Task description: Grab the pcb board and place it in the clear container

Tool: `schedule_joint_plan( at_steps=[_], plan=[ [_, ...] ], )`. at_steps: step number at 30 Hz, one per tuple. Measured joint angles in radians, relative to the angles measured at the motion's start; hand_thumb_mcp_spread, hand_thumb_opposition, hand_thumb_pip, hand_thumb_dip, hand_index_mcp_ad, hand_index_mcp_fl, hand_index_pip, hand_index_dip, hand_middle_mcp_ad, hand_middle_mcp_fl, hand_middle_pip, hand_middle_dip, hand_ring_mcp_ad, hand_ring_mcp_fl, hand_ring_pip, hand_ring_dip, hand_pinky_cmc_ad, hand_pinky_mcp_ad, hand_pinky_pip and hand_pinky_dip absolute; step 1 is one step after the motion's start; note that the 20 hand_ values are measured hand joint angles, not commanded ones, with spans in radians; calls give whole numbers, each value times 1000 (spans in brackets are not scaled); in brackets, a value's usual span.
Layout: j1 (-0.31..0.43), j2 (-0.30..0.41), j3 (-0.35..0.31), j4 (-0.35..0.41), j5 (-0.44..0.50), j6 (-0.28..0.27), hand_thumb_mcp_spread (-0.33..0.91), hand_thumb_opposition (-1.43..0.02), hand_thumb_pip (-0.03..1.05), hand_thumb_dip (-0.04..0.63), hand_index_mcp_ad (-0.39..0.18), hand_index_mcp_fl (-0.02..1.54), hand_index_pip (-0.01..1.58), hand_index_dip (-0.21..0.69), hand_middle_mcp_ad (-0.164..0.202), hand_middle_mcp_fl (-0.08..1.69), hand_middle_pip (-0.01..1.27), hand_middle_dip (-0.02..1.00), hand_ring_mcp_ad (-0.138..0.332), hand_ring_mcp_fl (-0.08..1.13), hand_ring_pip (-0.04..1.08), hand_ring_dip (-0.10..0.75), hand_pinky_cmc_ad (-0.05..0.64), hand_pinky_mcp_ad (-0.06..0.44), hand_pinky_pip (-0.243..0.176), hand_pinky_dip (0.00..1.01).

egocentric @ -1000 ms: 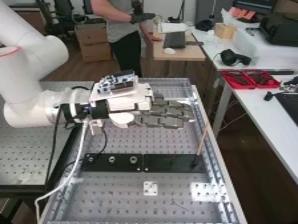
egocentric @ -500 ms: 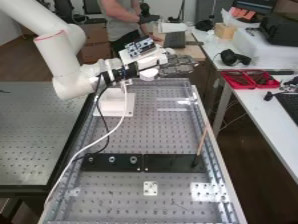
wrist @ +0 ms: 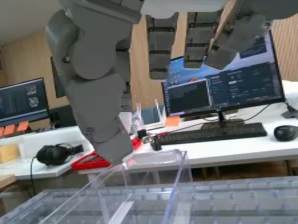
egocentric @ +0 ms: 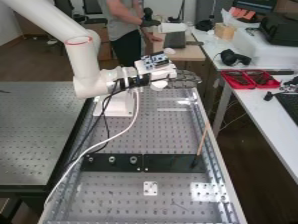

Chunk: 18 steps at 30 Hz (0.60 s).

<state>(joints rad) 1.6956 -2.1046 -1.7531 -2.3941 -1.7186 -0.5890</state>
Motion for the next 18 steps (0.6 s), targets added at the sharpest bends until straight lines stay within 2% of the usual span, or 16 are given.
schedule_joint_plan(
  at_steps=[12, 14, 17, 18],
  plan=[
    [29, -54, 76, -144, 17, -6, 752, -899, 417, 269, -234, 463, 1461, 227, 42, 188, 134, 188, 138, 79, 101, 87, 346, 115, -28, 195],
    [29, -59, 87, -172, 23, -12, 742, -897, 419, 269, -236, 456, 1417, 222, 42, 138, 134, 188, 138, 75, 99, 87, 346, 115, -28, 195],
    [22, -64, 96, -202, 35, -23, 667, -867, 417, 269, -232, 154, 1349, 222, 42, 98, 134, 188, 138, 75, 98, 87, 346, 115, -28, 192],
    [22, -64, 96, -203, 35, -23, 654, -869, 417, 269, -223, 122, 1353, 229, 42, 79, 134, 188, 138, 65, 98, 87, 346, 113, -28, 192]
  ],
)
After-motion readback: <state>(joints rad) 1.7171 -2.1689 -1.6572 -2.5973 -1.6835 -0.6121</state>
